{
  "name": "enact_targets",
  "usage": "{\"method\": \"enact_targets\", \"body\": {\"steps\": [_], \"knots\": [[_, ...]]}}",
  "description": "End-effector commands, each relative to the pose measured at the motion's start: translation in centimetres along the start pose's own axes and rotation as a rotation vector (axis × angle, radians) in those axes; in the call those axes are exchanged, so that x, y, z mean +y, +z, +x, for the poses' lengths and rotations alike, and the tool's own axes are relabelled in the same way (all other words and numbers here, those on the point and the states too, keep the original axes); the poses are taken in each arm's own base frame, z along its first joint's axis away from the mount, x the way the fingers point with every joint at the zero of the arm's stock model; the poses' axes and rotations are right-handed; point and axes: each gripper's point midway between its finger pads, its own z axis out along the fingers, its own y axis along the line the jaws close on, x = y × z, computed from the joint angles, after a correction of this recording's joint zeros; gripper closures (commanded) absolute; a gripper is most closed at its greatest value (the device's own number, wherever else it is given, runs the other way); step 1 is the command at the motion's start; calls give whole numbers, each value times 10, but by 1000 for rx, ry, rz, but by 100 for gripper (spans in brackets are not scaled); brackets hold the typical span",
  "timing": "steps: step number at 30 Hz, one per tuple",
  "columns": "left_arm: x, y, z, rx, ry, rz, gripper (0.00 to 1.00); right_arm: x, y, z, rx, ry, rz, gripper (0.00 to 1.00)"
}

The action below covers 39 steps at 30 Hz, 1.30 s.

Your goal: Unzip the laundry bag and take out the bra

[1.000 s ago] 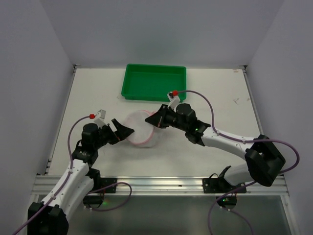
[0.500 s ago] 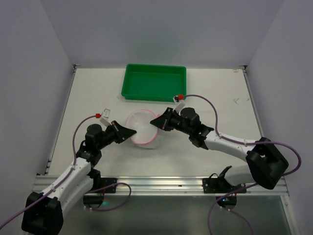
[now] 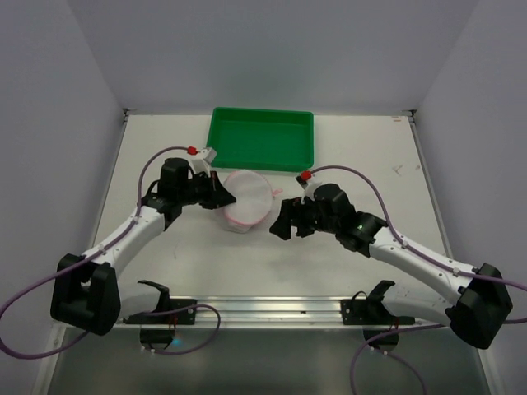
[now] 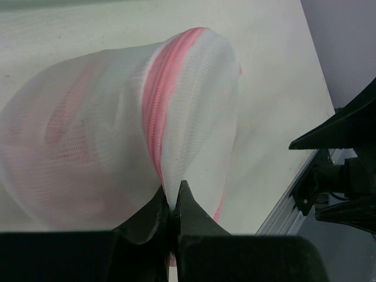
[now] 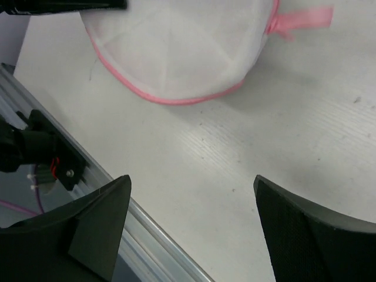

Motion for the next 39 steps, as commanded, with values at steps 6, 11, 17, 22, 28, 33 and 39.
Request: {"method": "enact_targets", "body": {"steps": [6,11,17,22,28,33,39], "knots": [[-24,-2,13,230,183,127,100,2,-26,-52,4,-270,93,5],[-31,-12,18,273,244,141,100,1,-3,-85,18,-347,40,3],[-44,-14,25,284,293,201,100,2,27,-99,66,-382,-108,3],[-42,-11,30,300,309,191,100,12,49,-73,187,-360,-287,8],[-42,-9,29,303,309,187,100,23,48,-46,268,-305,-426,59],[-30,-8,12,258,273,51,65,22,45,-45,213,-265,-400,100],[-27,-29,-26,24,105,-153,10,23,36,-61,46,-121,-326,100]]}}
